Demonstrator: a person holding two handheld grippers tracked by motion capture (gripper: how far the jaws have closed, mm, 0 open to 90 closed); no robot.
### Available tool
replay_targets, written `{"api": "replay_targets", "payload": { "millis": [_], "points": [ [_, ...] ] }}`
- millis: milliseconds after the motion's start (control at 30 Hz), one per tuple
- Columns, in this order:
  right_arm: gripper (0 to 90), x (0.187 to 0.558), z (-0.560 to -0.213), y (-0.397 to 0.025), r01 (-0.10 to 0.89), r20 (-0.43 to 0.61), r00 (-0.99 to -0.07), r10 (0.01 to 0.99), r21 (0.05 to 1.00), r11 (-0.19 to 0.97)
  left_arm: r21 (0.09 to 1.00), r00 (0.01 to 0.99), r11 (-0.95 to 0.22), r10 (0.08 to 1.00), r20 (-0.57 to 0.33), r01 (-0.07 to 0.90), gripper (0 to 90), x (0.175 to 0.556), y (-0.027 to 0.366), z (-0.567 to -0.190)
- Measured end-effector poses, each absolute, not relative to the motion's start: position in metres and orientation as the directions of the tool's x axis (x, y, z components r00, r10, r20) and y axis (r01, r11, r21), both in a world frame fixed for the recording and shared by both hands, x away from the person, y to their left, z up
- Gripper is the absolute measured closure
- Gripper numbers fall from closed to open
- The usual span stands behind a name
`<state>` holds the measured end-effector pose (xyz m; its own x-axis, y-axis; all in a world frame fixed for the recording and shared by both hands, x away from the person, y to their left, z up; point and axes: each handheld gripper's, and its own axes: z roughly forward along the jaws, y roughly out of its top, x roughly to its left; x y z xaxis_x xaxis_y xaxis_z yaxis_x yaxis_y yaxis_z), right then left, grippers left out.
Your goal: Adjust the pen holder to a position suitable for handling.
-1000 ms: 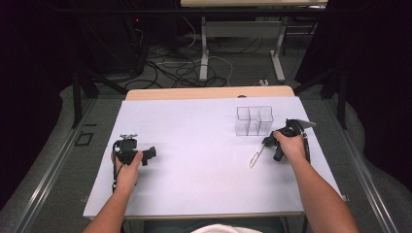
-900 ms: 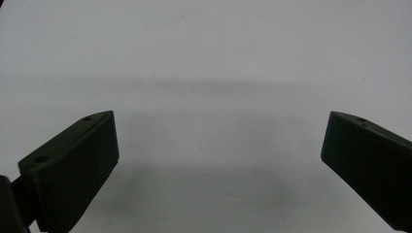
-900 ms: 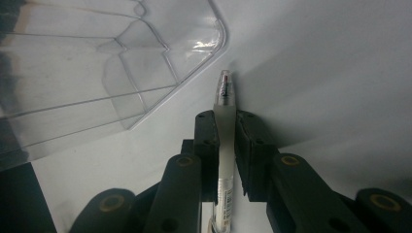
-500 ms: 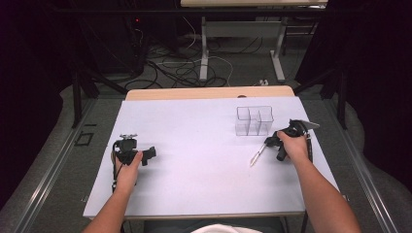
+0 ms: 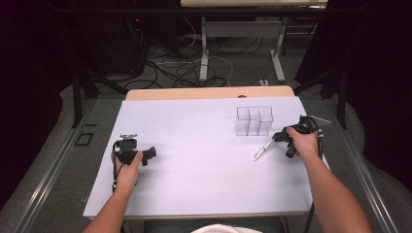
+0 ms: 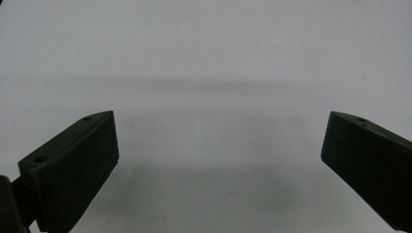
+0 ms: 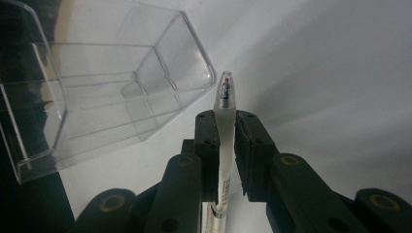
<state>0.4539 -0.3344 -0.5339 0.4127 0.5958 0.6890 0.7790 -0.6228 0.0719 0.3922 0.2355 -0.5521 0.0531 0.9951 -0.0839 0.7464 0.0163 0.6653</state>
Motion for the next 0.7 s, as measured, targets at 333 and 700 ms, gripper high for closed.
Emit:
{"api": "replay_targets", "payload": {
  "millis": [333,700],
  "points": [
    [80.1,0.453,-0.514,-0.349,0.785,0.67,0.394,0.629,0.112,-0.61,0.664,0.05,0.022,0.995,-0.089,0.748,0.2,0.393,0.235,-0.553],
    [80.1,0.452,-0.499,-0.349,0.778,0.711,0.321,0.625,0.177,-0.602,0.659,0.051,0.021,0.995,-0.09,0.751,0.2,0.393,0.234,-0.553]
  ]
}}
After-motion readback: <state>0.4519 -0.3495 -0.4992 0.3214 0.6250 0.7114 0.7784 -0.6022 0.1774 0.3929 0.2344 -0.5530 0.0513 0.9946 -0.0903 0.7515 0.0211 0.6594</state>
